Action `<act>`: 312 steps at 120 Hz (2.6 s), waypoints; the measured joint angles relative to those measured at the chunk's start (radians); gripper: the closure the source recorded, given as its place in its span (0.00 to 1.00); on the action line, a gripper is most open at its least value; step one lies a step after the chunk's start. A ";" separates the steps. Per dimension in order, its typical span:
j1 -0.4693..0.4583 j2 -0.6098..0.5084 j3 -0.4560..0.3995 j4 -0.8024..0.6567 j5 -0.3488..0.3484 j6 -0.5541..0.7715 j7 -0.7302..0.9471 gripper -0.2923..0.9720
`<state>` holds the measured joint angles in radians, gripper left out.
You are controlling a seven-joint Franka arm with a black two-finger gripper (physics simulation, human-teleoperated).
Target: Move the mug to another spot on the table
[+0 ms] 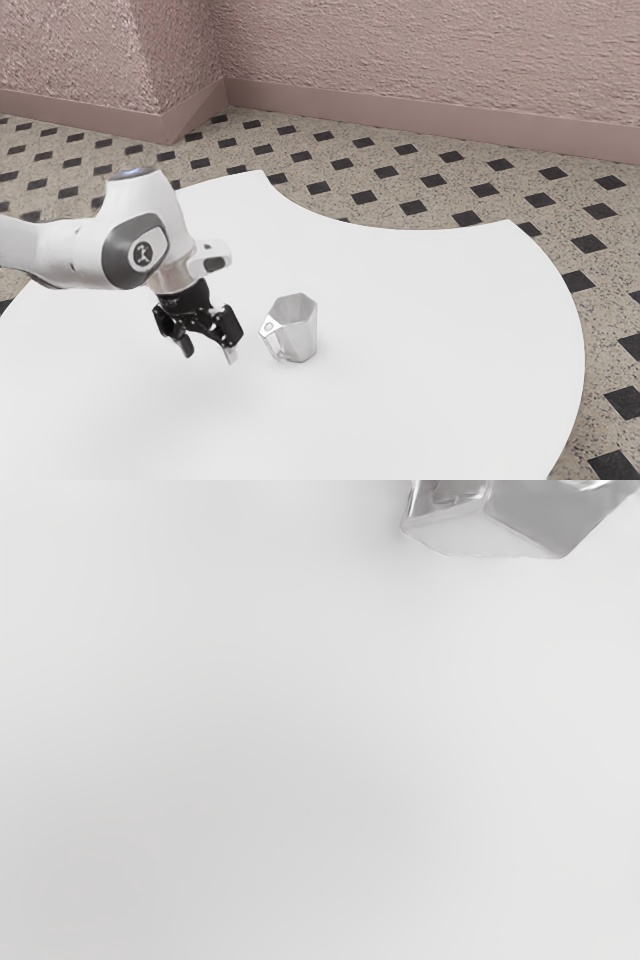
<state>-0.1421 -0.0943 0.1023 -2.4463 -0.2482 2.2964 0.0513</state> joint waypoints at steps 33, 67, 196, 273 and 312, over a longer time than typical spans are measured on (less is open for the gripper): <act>-0.019 0.028 -0.056 -0.049 -0.095 0.225 0.020 0.23; -0.053 0.082 -0.070 -0.049 -0.190 0.383 0.071 0.23; -0.033 0.173 -0.099 -0.016 -0.257 0.537 0.514 0.24; -0.026 0.226 -0.135 0.048 -0.261 0.550 0.609 0.24; -0.012 0.250 -0.132 0.058 -0.262 0.550 0.629 0.24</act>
<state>-0.1542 0.1552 -0.0294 -2.3887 -0.5103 2.8468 0.6803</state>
